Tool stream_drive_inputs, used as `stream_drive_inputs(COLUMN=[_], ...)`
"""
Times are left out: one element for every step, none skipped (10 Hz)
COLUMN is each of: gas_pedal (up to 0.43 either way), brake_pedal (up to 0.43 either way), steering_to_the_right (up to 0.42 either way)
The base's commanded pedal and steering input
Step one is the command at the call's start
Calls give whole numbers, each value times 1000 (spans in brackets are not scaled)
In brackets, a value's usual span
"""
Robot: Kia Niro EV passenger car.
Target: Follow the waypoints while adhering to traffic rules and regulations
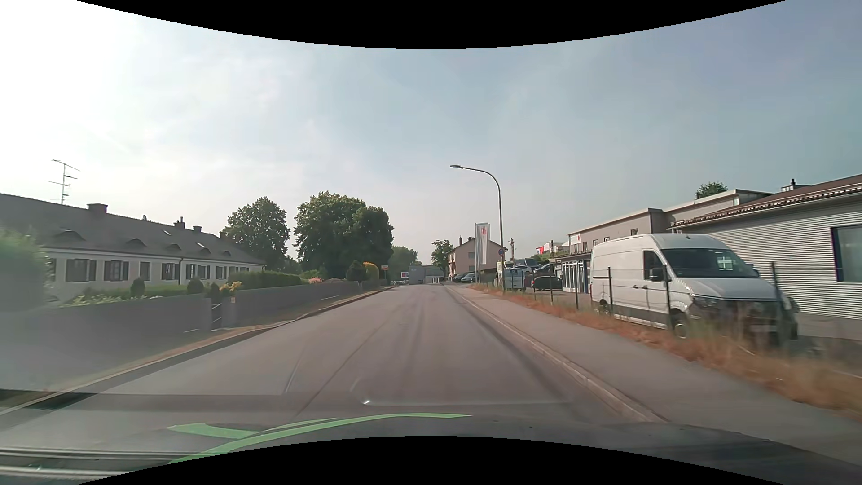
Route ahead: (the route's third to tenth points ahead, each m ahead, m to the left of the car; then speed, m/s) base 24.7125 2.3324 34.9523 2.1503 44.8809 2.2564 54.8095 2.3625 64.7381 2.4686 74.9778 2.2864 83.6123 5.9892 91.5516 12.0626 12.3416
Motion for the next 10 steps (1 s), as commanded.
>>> stream_drive_inputs(gas_pedal=[98,79,79,79,79,79,79,79,79,79], brake_pedal=[0,0,0,0,0,0,0,0,0,0], steering_to_the_right=[0,0,0,0,0,0,0,0,0,0])
